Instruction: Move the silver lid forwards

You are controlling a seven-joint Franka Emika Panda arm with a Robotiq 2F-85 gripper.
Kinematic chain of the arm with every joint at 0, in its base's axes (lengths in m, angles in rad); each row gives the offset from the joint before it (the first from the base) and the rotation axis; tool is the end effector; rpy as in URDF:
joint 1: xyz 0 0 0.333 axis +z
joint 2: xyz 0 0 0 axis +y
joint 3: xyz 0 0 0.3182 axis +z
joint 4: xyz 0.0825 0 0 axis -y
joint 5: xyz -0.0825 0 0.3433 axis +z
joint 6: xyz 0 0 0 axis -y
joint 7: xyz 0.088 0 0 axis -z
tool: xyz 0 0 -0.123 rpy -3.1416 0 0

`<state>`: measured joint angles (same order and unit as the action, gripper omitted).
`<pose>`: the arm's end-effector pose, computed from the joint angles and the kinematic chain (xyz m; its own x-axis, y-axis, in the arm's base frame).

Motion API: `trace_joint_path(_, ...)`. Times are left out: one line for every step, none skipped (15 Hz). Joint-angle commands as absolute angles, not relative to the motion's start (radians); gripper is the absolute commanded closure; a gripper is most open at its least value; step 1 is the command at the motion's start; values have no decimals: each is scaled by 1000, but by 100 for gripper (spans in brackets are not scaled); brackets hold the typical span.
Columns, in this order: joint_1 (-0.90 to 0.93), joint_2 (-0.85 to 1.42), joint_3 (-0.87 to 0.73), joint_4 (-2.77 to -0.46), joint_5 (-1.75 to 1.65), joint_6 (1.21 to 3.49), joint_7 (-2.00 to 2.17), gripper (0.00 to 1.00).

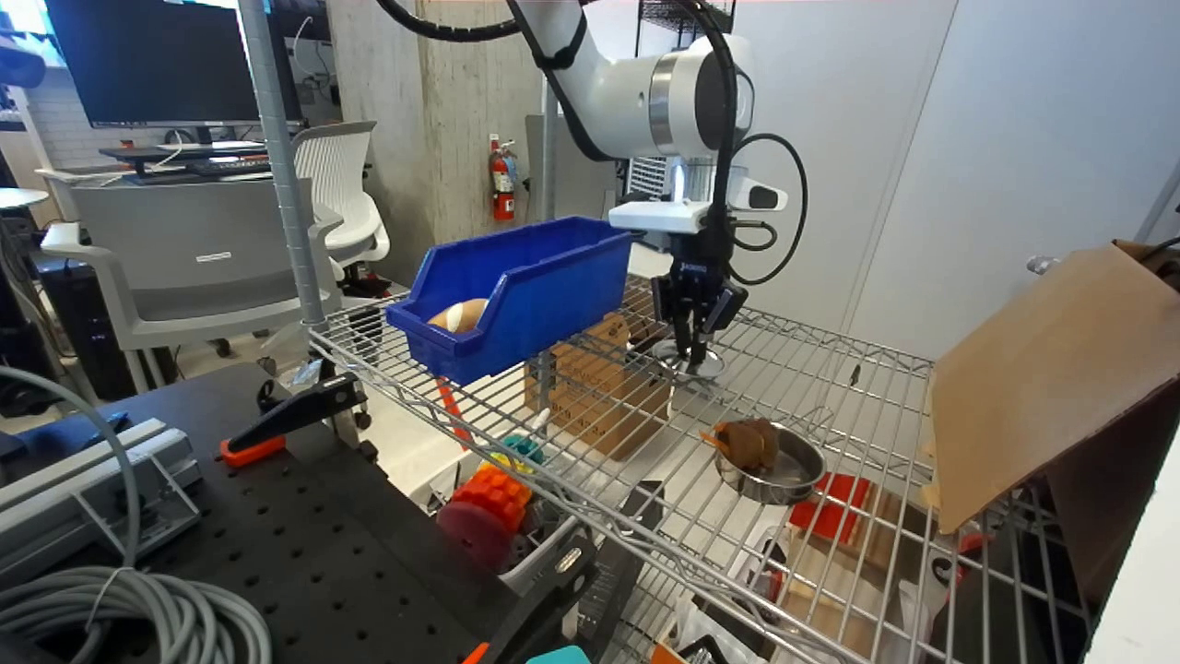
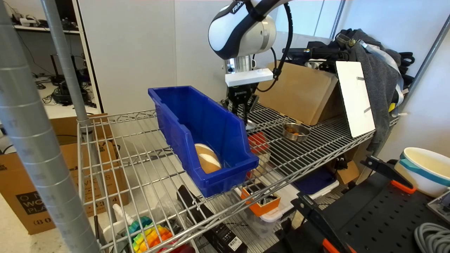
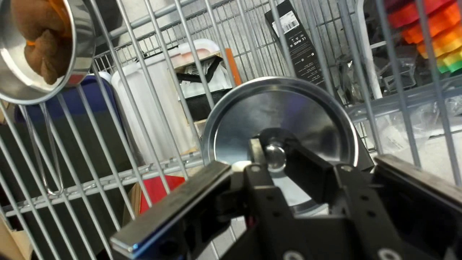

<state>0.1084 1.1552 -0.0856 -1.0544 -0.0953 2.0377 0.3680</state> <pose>0.7152 0.0289 0.1137 0.9603 -0.2575 -0.1071 -0.2318 -0.9506 0.2065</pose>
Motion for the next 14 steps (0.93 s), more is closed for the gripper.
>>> trace_joint_path(148, 1002, -99, -1267, -118, 2080, 393, 94)
trace_joint_path(160, 976, -103, -1316, -129, 2067, 392, 94)
trace_joint_path(172, 955, -109, -1354, -130, 2064, 392, 94)
trace_joint_path(185, 932, -118, -1403, -144, 2073, 402, 94)
trace_joint_path(200, 907, -127, -1454, -162, 2078, 410, 94)
trace_joint_path(213, 886, -137, -1501, -182, 2087, 419, 94)
trace_joint_path(227, 862, -145, -1552, -204, 2096, 427, 94)
trace_joint_path(238, 841, -150, -1599, -224, 2113, 437, 94)
trace_joint_path(248, 818, -155, -1650, -243, 2138, 447, 94)
trace_joint_path(254, 799, -157, -1701, -258, 2176, 457, 94)
trace_joint_path(256, 780, -155, -1753, -265, 2215, 469, 94)
trace_joint_path(249, 762, -145, -1806, -254, 2264, 477, 94)
trace_joint_path(245, 748, -141, -1857, -240, 2321, 494, 94)
trace_joint_path(243, 734, -140, -1904, -231, 2377, 506, 94)
